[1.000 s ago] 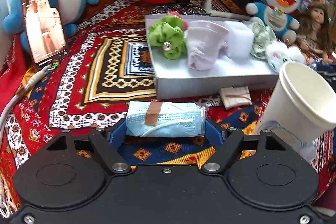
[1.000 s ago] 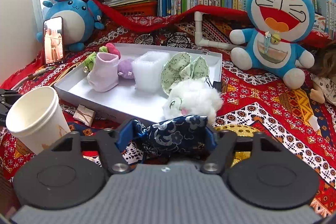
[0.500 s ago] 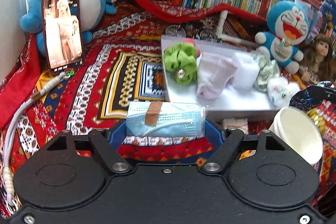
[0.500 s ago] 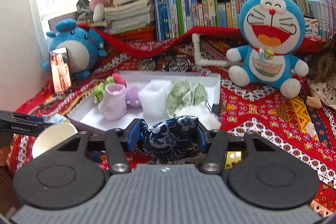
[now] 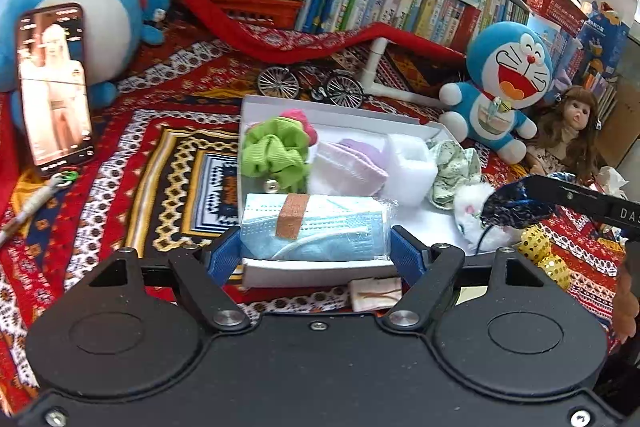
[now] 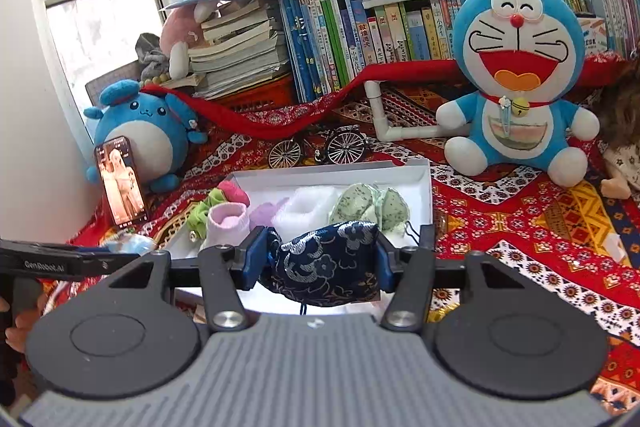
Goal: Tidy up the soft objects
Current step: 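Carry the blue mask and navy floral cloth with both tools over the tray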
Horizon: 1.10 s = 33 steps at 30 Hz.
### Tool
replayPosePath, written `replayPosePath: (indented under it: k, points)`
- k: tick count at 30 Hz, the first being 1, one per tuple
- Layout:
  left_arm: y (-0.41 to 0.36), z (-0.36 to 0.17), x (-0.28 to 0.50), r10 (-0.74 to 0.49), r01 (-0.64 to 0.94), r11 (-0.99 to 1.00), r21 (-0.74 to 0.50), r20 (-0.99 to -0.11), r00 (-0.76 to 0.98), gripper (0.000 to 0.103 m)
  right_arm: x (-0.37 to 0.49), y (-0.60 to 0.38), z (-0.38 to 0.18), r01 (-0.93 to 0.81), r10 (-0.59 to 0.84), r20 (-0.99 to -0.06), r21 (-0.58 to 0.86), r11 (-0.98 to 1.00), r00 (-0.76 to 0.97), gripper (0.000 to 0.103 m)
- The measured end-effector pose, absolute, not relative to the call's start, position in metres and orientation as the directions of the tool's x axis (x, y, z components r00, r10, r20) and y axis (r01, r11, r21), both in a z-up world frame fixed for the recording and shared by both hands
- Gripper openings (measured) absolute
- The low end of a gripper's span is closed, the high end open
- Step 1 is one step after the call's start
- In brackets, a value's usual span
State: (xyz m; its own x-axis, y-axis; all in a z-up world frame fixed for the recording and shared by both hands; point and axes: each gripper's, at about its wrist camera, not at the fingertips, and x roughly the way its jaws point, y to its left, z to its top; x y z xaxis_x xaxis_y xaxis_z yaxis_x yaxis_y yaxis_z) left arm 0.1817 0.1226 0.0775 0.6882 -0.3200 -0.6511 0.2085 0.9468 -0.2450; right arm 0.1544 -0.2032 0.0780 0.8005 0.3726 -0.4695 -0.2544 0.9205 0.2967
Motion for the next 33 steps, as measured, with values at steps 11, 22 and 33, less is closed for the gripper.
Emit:
replayPosePath:
  k: [11,22,33]
  points:
    - [0.105,0.067,0.217,-0.357,0.212,0.934,-0.289,-0.699,0.62,0.077,0.191,-0.199,0.073,-0.229,0.41,-0.478,0.391,0.891,0.777,0.057]
    - [0.094,0.05,0.238,-0.335,0.195,0.942,-0.274,-0.73,0.596,0.077,0.206,-0.186,0.056,-0.24,0.441,-0.524,0.408,0.881,0.728,0.058]
    - [0.082,0.044,0.254,-0.296,0.196,0.955,-0.221,-0.737,0.608,0.077,0.231,-0.175,0.042,-0.205,0.409,-0.57,0.387,0.899,0.713,0.058]
